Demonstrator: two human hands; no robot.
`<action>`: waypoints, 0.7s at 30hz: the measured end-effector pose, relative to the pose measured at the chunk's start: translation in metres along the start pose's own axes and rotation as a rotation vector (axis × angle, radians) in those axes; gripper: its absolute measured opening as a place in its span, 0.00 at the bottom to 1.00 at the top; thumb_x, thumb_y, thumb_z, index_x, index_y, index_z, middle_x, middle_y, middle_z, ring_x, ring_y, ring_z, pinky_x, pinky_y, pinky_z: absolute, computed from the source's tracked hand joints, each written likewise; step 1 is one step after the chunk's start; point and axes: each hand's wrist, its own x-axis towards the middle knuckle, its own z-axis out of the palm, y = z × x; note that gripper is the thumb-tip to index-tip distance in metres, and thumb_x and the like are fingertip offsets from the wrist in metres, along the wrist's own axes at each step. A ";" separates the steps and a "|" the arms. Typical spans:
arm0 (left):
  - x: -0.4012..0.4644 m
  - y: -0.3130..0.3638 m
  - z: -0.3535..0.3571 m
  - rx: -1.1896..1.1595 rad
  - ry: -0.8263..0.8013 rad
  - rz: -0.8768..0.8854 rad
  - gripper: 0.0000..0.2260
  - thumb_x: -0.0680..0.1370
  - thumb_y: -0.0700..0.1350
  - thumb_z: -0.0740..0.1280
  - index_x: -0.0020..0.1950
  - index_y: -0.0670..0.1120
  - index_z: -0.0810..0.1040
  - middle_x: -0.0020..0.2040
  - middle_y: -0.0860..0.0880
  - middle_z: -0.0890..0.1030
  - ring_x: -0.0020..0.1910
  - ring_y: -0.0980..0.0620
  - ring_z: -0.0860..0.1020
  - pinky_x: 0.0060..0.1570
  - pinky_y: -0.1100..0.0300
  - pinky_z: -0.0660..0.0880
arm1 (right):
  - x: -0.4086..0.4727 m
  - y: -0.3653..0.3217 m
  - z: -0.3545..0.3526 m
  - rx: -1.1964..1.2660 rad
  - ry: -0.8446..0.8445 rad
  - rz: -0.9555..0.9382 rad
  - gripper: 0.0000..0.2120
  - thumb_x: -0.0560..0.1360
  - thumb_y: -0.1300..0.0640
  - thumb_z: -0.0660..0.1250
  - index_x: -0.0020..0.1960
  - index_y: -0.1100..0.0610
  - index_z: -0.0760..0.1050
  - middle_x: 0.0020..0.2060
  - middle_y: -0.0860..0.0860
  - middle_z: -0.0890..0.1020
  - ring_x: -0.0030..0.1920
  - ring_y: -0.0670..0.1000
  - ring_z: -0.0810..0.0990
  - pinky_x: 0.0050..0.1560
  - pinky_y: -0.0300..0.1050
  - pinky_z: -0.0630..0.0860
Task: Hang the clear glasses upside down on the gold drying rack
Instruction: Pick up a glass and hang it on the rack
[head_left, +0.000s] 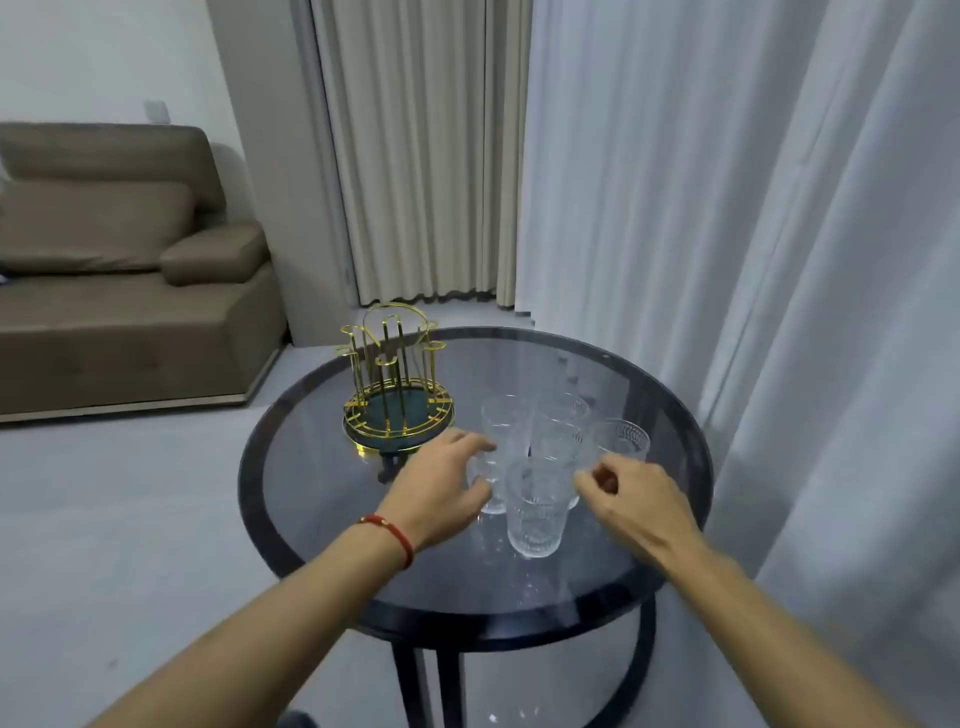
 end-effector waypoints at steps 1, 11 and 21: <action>-0.004 0.001 0.007 -0.057 -0.001 -0.024 0.18 0.78 0.44 0.68 0.68 0.47 0.77 0.62 0.48 0.79 0.58 0.51 0.76 0.62 0.51 0.77 | -0.008 0.007 0.010 0.045 -0.068 0.039 0.20 0.71 0.30 0.59 0.44 0.45 0.77 0.39 0.40 0.82 0.40 0.45 0.81 0.42 0.47 0.78; -0.034 0.001 0.062 -0.589 0.036 -0.279 0.28 0.73 0.54 0.73 0.69 0.56 0.65 0.57 0.54 0.76 0.53 0.57 0.79 0.46 0.66 0.77 | -0.020 0.002 0.065 0.231 -0.295 0.093 0.42 0.64 0.24 0.70 0.69 0.43 0.61 0.65 0.45 0.79 0.62 0.51 0.81 0.60 0.54 0.79; -0.024 0.016 0.049 -0.903 0.183 -0.431 0.35 0.64 0.64 0.76 0.67 0.59 0.70 0.57 0.52 0.80 0.50 0.55 0.83 0.46 0.57 0.82 | -0.023 -0.036 0.042 0.167 -0.049 -0.198 0.40 0.62 0.26 0.72 0.67 0.43 0.65 0.58 0.42 0.71 0.57 0.42 0.74 0.52 0.36 0.75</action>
